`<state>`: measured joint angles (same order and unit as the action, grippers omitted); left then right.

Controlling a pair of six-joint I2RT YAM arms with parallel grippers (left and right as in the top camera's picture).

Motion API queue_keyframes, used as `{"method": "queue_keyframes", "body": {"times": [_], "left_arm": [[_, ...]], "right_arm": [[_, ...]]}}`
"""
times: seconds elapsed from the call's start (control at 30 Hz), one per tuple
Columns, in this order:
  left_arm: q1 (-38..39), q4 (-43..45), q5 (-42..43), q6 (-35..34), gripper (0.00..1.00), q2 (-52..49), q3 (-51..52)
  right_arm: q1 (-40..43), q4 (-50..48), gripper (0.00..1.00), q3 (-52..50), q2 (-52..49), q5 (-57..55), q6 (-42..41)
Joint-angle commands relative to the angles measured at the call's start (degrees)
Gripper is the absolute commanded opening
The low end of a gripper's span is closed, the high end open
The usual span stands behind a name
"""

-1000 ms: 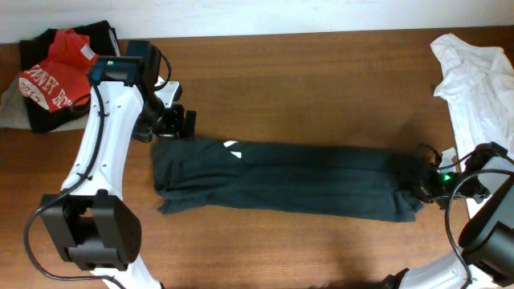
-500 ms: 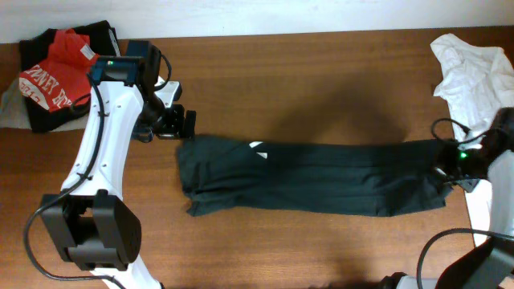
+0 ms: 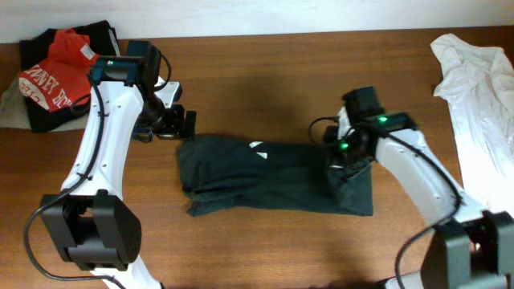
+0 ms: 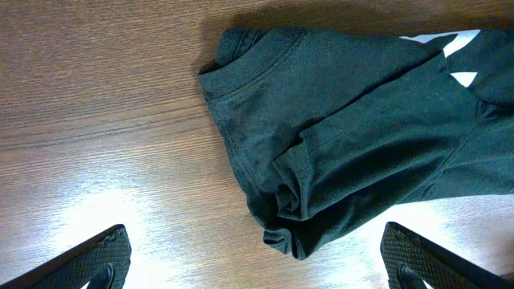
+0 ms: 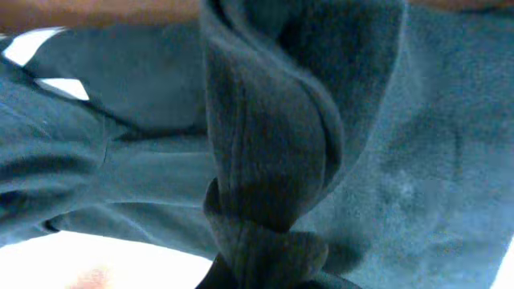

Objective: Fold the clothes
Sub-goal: 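Fold the shirt's right end leftward toward the center with the right gripper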

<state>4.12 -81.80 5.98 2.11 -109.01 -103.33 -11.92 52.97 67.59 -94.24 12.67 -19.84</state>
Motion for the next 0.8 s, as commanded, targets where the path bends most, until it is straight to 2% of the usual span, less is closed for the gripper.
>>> {"method": "queue_keyframes", "body": {"times": [0.0,0.27,0.3,0.33,0.43,0.47,0.5,0.57,0.6,0.67,0.77], "left_arm": [[-0.1,0.0,0.7,0.1,0.99,-0.6,0.3],[-0.1,0.0,0.7,0.1,0.99,-0.6,0.3],[-0.1,0.0,0.7,0.1,0.99,-0.6,0.3],[-0.1,0.0,0.7,0.1,0.99,-0.6,0.3],[-0.2,-0.2,0.7,0.1,0.99,-0.6,0.3],[-0.1,-0.3,0.7,0.1,0.99,-0.6,0.3],[-0.1,-0.3,0.7,0.1,0.99,-0.6,0.3],[-0.1,-0.3,0.7,0.1,0.99,-0.6,0.3],[-0.1,-0.3,0.7,0.1,0.99,-0.6,0.3],[-0.1,-0.3,0.7,0.1,0.99,-0.6,0.3],[-0.1,-0.3,0.7,0.1,0.99,-0.6,0.3]], "right_arm": [[-2.9,-1.6,0.04,-0.2,-2.9,-0.7,-3.8],[-8.1,-4.7,0.04,-0.2,-3.7,-0.9,-8.4],[-8.5,-4.7,0.06,-0.2,-3.8,-0.9,-8.4],[-9.1,-4.8,0.13,-0.2,-3.8,-1.0,-8.8],[-10.3,-6.0,0.06,-0.2,-3.8,-0.9,-9.9],[-10.9,-6.4,0.08,-0.2,-3.8,-0.9,-10.3],[-11.4,-6.8,0.31,-0.2,-3.8,-1.0,-10.3],[-11.7,-7.0,0.57,-0.2,-3.8,-0.9,-10.3],[-11.7,-7.0,0.67,-0.2,-3.8,-0.9,-10.2],[-11.2,-5.4,0.68,1.3,-3.7,-0.9,-9.3],[-8.1,2.9,0.68,7.3,-3.6,-2.6,-5.8]]}}
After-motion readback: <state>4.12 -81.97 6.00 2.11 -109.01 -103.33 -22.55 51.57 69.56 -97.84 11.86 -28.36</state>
